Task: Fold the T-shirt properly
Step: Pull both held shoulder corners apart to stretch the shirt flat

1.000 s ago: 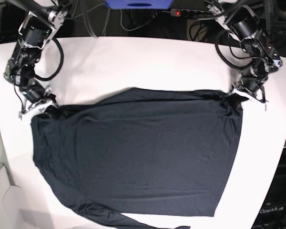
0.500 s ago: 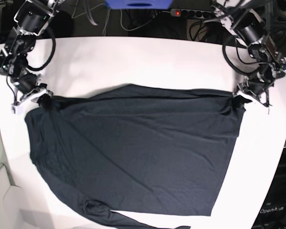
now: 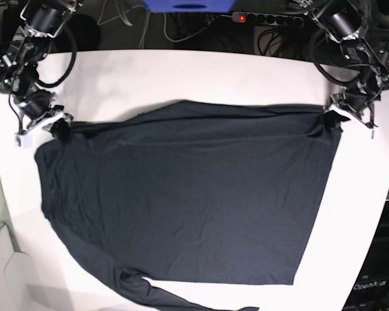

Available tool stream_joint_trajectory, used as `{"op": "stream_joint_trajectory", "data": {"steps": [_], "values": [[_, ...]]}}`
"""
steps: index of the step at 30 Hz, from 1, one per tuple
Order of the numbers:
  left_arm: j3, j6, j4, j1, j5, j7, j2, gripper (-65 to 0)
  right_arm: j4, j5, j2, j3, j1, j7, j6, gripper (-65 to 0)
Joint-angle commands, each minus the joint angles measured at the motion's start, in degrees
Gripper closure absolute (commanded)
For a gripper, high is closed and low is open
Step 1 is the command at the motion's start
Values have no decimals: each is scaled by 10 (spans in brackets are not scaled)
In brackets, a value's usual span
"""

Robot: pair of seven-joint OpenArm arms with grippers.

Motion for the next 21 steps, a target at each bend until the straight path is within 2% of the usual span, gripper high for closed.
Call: {"op": "stream_joint_trajectory", "data": {"steps": [1, 10, 21], "values": [[-1, 7, 10, 4, 23, 19, -5, 0, 10, 21, 9, 3, 0, 15, 4, -7], [-2, 7, 21, 1, 23, 34, -6, 0, 11, 27, 19, 5, -7, 16, 4, -7], [2, 7, 13, -86, 29, 34, -4, 0, 11, 27, 41, 2, 40, 15, 4, -7]]}}
